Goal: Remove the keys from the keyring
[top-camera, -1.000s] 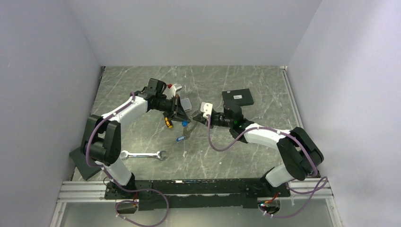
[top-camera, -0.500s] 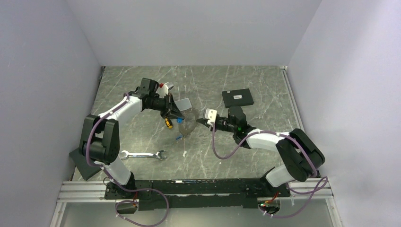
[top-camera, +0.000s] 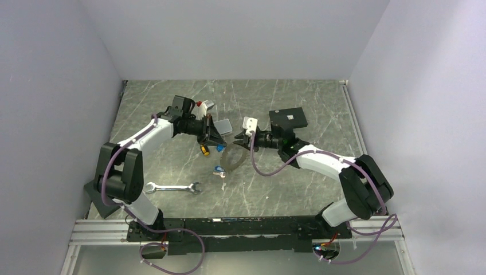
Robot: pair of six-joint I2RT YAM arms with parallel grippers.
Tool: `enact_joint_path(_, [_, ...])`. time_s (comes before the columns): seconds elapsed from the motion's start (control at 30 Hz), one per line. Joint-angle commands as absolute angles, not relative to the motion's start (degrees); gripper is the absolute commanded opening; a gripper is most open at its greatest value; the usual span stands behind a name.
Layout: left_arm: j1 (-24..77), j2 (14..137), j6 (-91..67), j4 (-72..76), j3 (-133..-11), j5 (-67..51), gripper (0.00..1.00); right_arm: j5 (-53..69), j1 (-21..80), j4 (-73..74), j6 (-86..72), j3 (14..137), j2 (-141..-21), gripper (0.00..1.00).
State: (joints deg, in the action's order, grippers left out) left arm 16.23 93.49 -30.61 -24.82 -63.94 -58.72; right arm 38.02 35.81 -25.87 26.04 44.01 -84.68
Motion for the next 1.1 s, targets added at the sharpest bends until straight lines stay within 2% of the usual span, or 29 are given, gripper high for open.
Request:
enact_joint_path(0.0, [16.5, 90.2, -29.9, -23.0, -63.5, -61.6, 0.00, 41.7, 35.7, -18.5, 21.0, 47.8, -84.9, 0.30])
enact_joint_path(0.1, [16.5, 89.8, -29.9, -23.1, -63.6, -61.5, 0.00, 42.9, 35.7, -16.0, 17.0, 49.1, -85.0, 0.35])
enact_joint_path(0.27, [16.6, 89.4, -30.5, -22.6, -63.2, -61.6, 0.00, 42.6, 35.7, -13.9, 13.3, 50.2, -84.4, 0.37])
enact_joint_path(0.67, [16.8, 89.0, -30.8, -22.3, -63.2, -61.5, 0.00, 40.0, 37.1, -15.0, 5.5, 53.2, -86.1, 0.38])
enact_joint_path(1.07, [16.9, 88.6, -31.4, -21.8, -62.7, -62.1, 0.00, 37.3, 38.3, -14.7, 6.5, 55.7, -89.3, 0.38])
